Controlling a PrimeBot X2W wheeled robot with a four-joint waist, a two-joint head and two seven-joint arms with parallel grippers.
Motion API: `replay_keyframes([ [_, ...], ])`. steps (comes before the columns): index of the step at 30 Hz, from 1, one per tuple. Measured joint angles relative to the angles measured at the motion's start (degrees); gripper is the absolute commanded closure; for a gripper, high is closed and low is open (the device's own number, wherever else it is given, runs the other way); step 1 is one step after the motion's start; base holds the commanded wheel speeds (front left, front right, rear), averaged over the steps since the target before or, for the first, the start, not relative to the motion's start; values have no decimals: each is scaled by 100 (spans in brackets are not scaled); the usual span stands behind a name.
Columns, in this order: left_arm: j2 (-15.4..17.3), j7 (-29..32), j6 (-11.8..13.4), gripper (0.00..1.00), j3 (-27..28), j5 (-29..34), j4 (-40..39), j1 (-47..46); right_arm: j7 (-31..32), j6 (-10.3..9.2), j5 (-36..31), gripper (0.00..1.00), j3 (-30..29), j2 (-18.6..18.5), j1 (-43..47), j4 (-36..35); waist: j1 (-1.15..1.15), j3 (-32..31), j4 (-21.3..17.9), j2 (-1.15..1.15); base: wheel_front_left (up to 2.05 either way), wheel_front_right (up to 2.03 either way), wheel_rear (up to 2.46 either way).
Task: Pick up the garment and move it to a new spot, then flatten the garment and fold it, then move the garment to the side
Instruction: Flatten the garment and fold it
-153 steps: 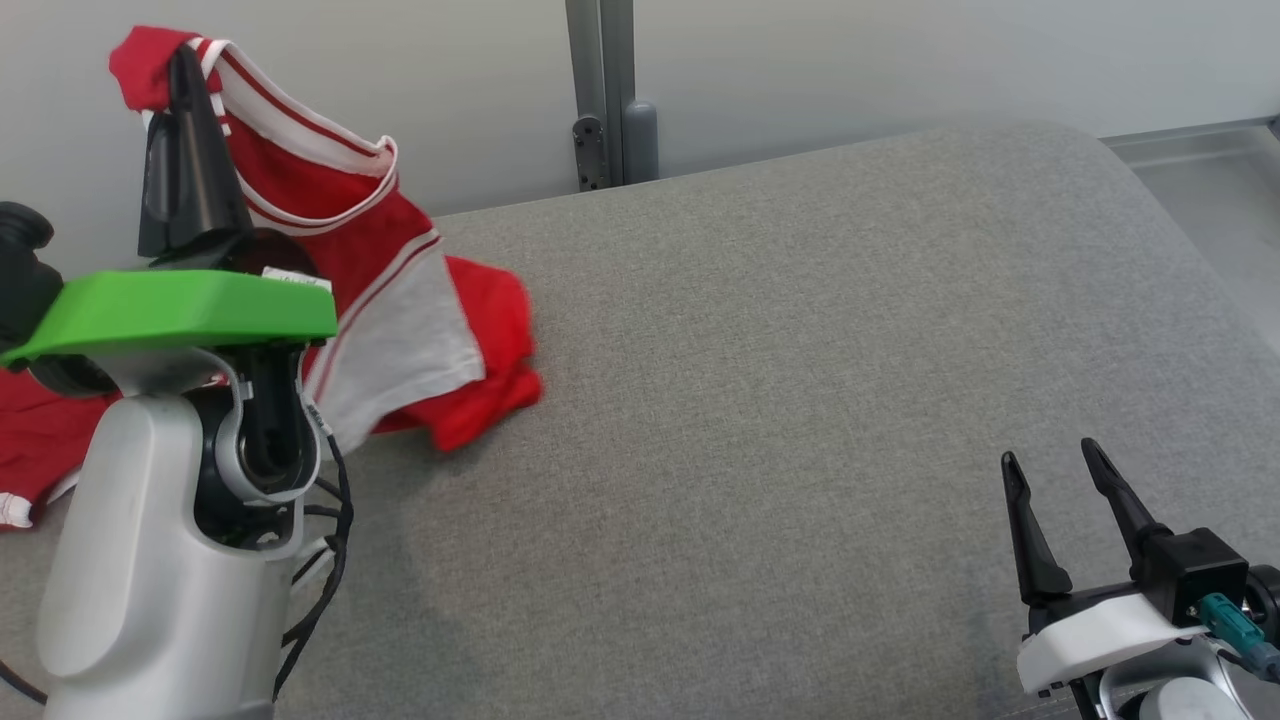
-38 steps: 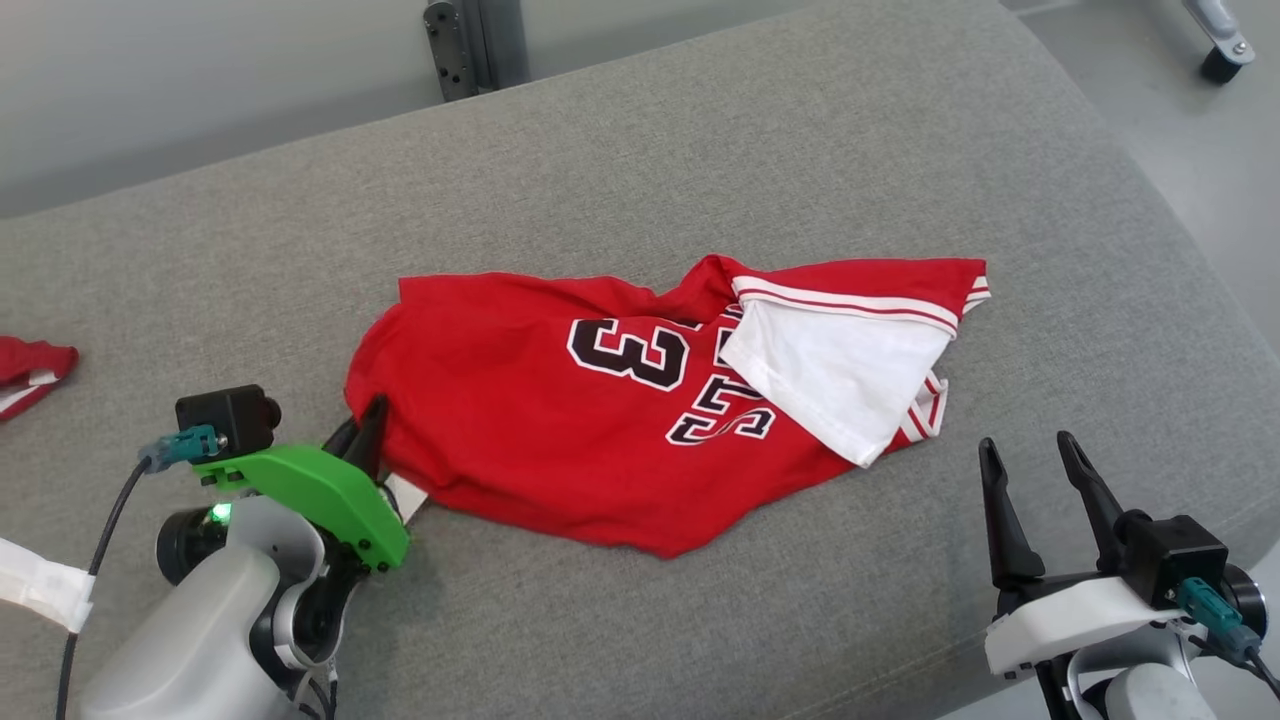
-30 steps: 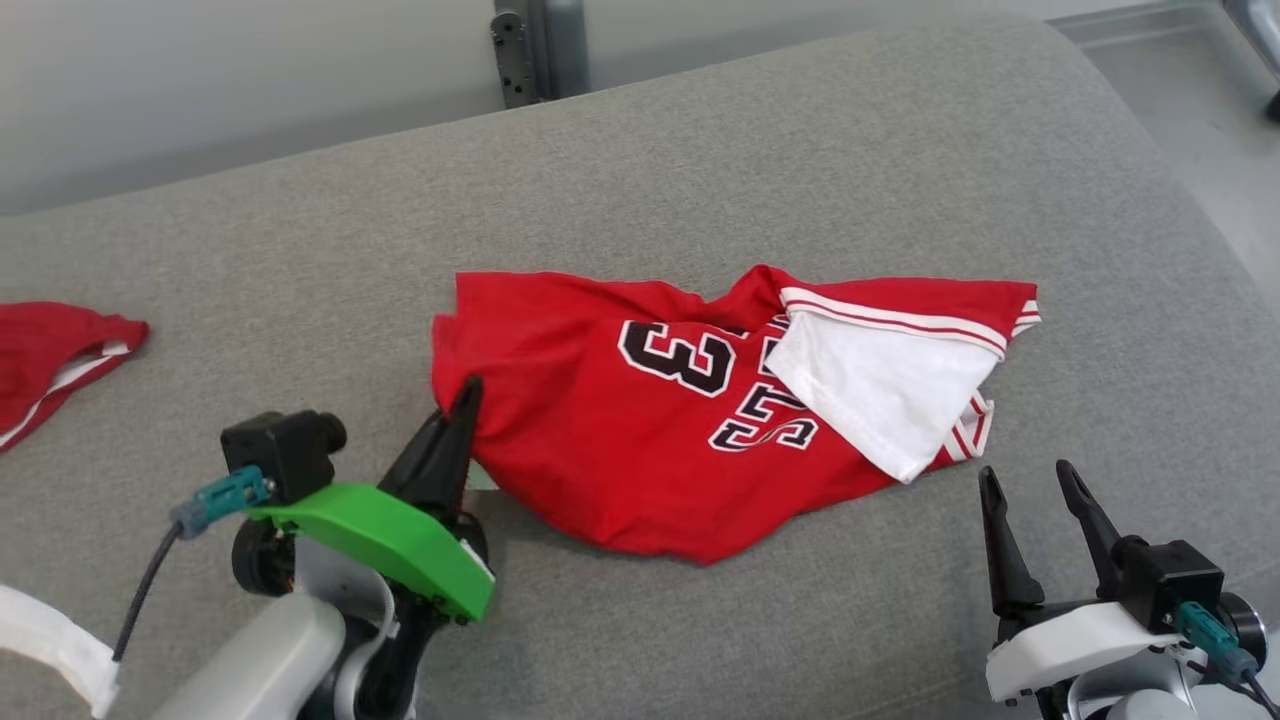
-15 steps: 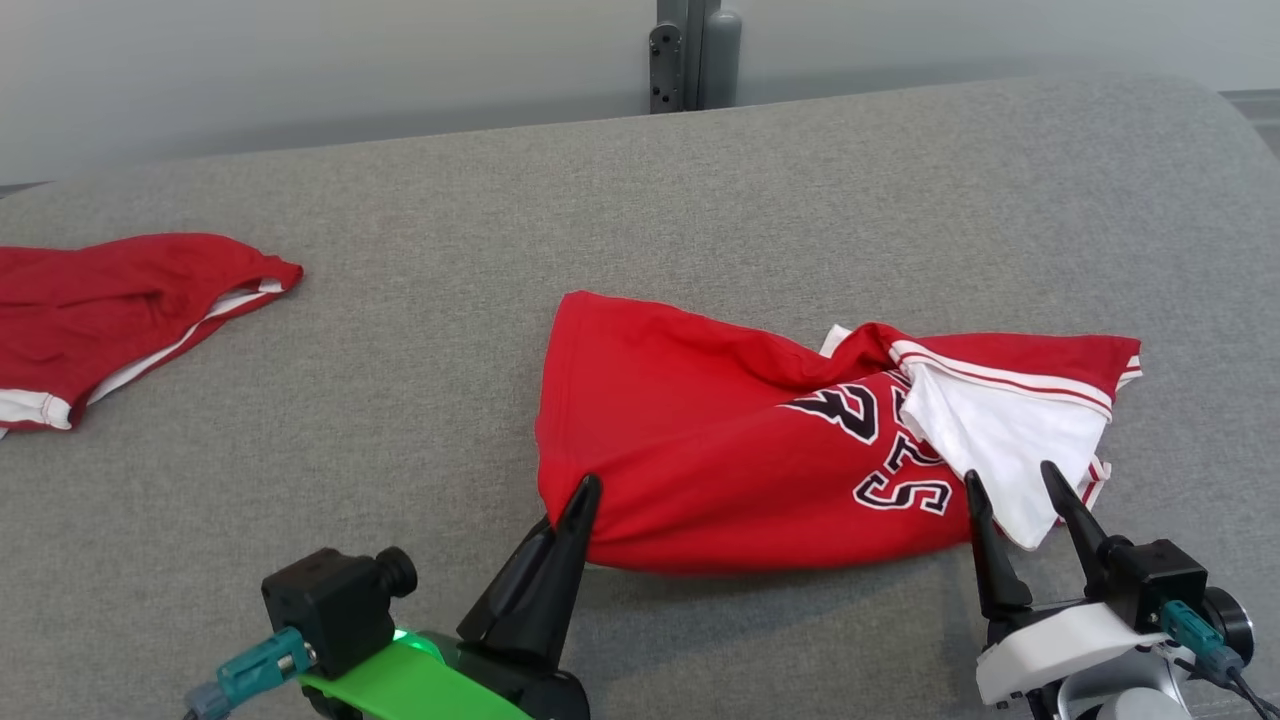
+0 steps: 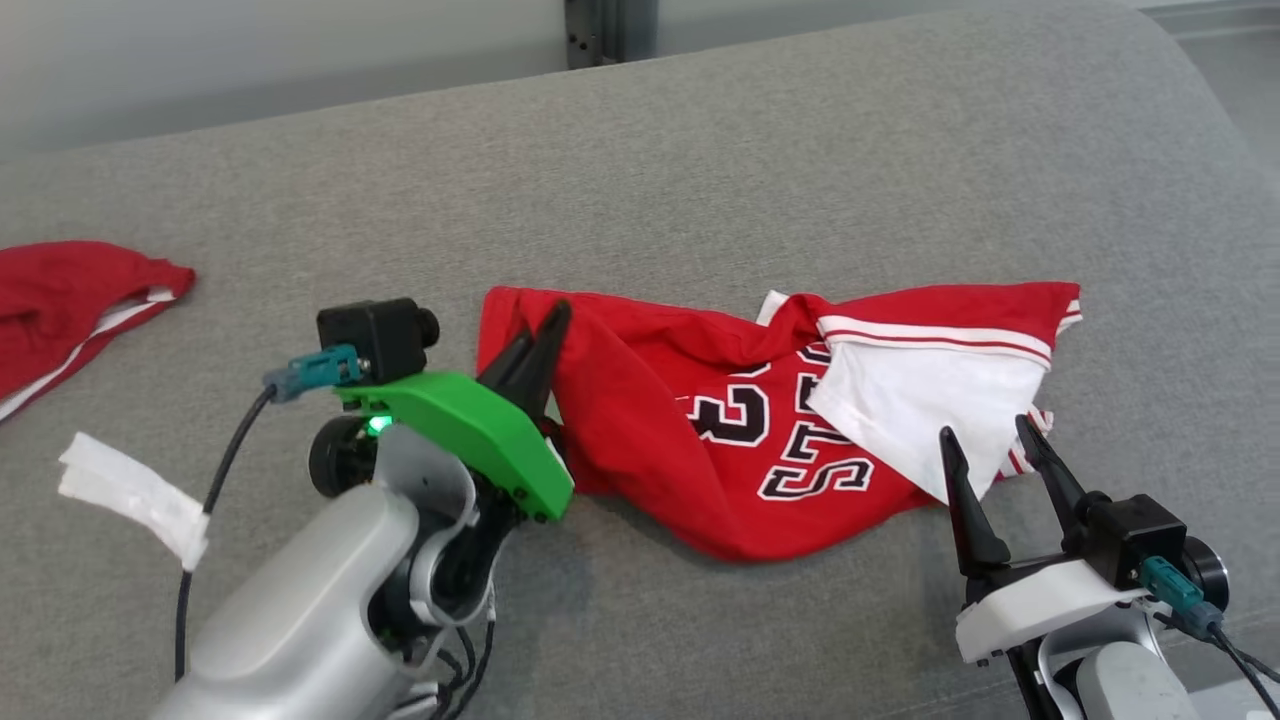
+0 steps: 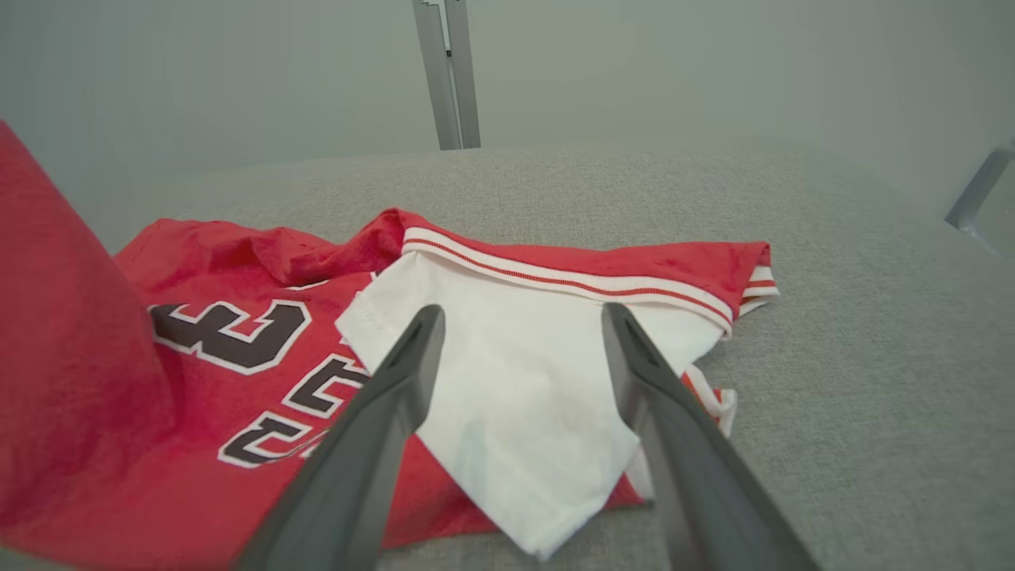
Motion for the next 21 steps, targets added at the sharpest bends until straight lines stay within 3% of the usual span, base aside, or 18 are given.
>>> replay_keyframes([
  [7,-401,41,-226,100,136,-23,2158,-811,0,0,18,0,19,77,-40,56,0,157,-554,0,0,0,0],
  [8,-471,-25,-243,95,172,-22,2431,-886,0,0,20,0,30,87,-41,65,0,175,-622,0,0,0,0],
  [10,-624,-137,-326,23,198,-15,2916,-1076,0,0,27,0,42,98,-44,85,0,213,-758,0,0,0,0],
  [11,-684,-136,-393,0,169,-2,3111,-1157,0,0,34,0,46,102,-46,92,0,229,-814,0,0,0,0],
  [16,-932,-134,-812,0,-55,88,3723,-1360,0,0,35,0,0,126,-53,111,0,275,-993,0,0,0,0],
  [21,-798,-274,-1095,0,-154,188,3735,-1318,0,0,4,0,-107,126,-7,115,0,172,-956,0,0,0,0],
])
